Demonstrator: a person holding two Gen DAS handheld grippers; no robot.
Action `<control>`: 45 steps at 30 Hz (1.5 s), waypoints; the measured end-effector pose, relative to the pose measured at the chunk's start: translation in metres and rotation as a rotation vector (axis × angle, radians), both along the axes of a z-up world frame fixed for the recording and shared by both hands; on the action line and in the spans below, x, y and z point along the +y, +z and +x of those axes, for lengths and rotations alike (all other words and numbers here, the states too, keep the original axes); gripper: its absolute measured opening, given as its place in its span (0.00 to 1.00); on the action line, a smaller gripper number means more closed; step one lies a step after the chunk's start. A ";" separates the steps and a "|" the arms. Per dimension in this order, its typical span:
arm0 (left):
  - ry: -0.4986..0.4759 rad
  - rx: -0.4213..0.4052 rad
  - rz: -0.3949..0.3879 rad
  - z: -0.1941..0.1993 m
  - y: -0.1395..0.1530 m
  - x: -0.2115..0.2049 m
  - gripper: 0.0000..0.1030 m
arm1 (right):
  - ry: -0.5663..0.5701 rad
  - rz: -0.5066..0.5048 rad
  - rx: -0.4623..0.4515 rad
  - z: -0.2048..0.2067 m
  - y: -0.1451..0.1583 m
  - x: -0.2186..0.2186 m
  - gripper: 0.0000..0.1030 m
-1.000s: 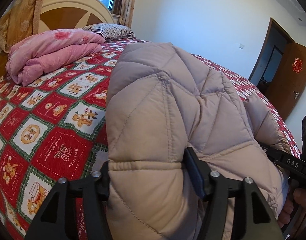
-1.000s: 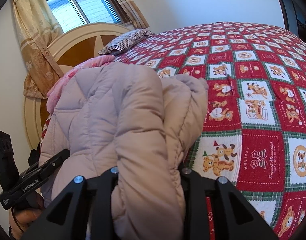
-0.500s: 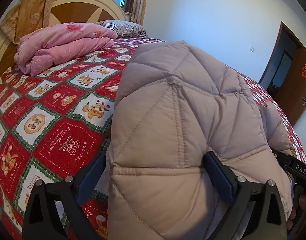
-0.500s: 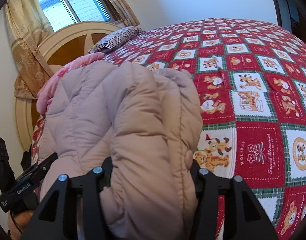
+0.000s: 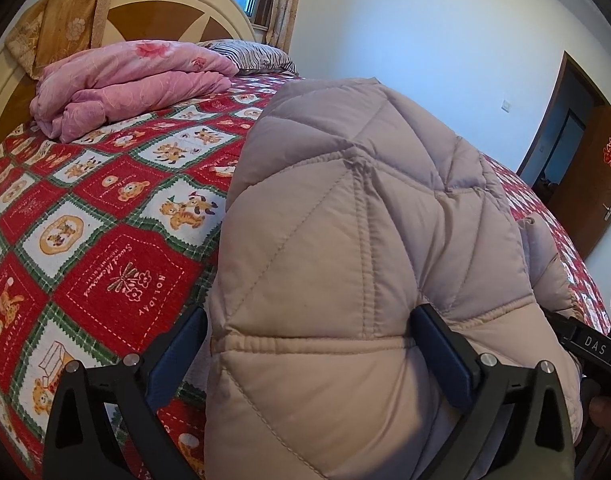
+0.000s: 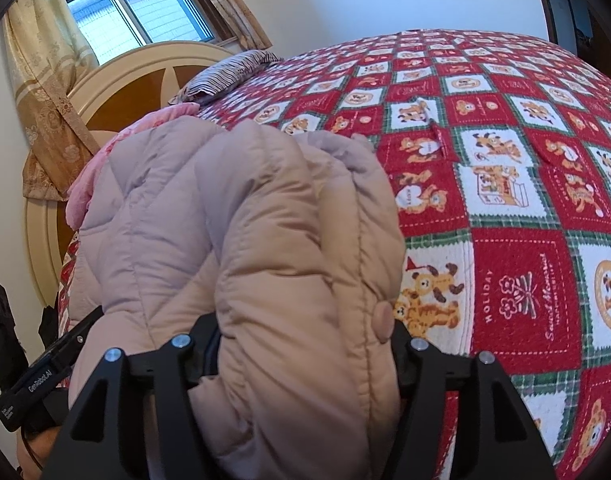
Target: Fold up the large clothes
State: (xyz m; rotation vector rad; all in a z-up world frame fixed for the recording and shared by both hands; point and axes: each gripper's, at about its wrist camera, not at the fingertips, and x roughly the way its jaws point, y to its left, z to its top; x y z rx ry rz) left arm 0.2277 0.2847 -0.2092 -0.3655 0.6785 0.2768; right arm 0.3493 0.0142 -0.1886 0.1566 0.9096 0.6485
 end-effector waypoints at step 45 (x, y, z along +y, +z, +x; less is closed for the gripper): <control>0.021 -0.198 0.187 -0.155 0.154 -0.054 0.99 | 0.000 -0.074 -0.337 -0.157 0.155 -0.042 0.83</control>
